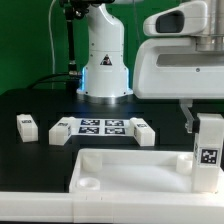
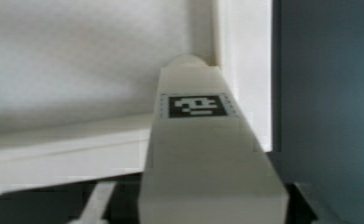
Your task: Assemble desk
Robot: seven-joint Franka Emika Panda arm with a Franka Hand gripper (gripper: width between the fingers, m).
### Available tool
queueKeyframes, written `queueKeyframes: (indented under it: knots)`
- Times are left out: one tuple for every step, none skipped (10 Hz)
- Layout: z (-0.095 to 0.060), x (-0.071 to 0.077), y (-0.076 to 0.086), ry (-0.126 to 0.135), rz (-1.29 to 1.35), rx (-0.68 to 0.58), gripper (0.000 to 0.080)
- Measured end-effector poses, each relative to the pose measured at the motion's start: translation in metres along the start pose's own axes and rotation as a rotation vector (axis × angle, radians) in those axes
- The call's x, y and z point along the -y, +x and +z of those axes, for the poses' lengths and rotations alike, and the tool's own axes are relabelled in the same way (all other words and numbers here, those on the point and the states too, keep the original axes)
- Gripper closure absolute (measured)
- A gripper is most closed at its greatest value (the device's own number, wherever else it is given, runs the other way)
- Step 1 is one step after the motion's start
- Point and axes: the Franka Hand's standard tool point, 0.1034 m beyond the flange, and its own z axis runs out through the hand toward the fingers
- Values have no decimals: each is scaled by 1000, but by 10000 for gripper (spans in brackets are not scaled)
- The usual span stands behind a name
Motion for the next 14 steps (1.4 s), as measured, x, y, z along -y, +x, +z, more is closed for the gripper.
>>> queueKeyframes:
  knots:
    - [0, -1, 0, 1, 77, 1, 509]
    - [0, -2, 1, 3, 189, 2, 509]
    - [0, -3, 2, 12, 291, 5, 509]
    - [0, -4, 1, 16, 397, 9, 509]
    - [1, -4, 1, 18, 489, 12, 509]
    - [1, -4, 1, 13, 604, 12, 509]
    - [1, -4, 0, 11, 682, 13, 509]
    - [1, -5, 1, 12, 703, 16, 509]
    - [1, -4, 1, 13, 685, 16, 449]
    - [1, -3, 0, 15, 664, 16, 313]
    - [1, -3, 0, 16, 655, 16, 313]
    - [1, -2, 0, 16, 611, 16, 186]
    - [2, -2, -4, 6, 456, 30, 161]
    - [2, -1, -4, 8, 349, 29, 161]
